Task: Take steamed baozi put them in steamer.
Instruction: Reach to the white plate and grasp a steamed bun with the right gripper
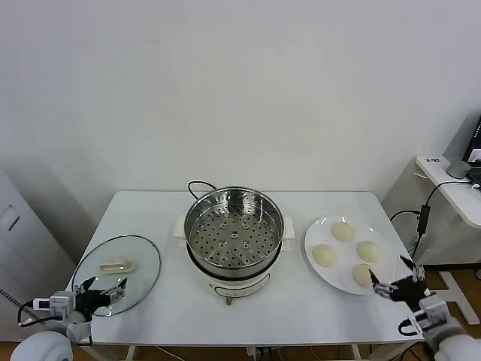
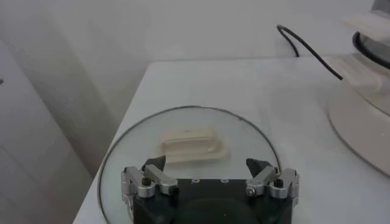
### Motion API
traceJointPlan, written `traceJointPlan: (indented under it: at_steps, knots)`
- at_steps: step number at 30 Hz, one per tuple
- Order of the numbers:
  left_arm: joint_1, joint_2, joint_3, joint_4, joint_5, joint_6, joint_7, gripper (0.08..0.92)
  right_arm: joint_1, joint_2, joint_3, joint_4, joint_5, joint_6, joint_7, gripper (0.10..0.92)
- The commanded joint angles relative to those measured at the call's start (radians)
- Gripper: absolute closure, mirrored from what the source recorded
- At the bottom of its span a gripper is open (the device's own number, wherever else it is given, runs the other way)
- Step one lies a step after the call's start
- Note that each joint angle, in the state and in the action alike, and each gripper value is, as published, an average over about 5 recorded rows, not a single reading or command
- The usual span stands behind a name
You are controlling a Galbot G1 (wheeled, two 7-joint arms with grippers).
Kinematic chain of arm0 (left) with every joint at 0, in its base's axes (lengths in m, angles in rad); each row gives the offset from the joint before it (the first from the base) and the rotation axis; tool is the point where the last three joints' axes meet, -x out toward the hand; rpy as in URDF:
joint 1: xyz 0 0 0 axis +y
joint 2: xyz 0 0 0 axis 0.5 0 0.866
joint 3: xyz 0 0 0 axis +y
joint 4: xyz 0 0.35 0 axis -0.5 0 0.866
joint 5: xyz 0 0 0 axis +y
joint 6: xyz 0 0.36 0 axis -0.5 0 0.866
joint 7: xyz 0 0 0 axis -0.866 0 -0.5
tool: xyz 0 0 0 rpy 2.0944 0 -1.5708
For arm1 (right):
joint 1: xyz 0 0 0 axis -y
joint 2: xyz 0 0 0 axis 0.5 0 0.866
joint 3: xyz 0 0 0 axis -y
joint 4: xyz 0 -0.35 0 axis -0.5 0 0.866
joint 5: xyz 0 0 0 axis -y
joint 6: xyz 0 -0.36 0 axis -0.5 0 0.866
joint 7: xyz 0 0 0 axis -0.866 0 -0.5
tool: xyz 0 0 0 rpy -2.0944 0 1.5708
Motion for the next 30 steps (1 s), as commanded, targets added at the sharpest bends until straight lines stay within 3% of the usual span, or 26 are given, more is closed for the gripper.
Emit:
traceJointPlan:
  at_steps: [1,16,22,30]
  knots:
    - [-0.003,0.001,0.002,0.016,0.004,0.002,0.001,0.177,0.339,-0.169,-0.170,-0.207,-0.398,0.092,-0.164,0.203]
    - [-0.016,-0.003,0.012,0.039,0.025,0.012,0.001,0.177,1.144,-0.275,-0.947,-0.620,-0.199,0.149,-0.672,0.203]
    - [-0.026,-0.009,0.014,0.038,0.028,0.016,-0.002,0.177,1.426,-0.212,-1.231,-0.786,-0.157,0.210,-0.786,0.203]
    - [-0.027,-0.017,0.016,0.027,0.030,0.026,-0.005,0.177,1.552,-0.080,-1.384,-0.959,-0.163,0.296,-0.879,0.203]
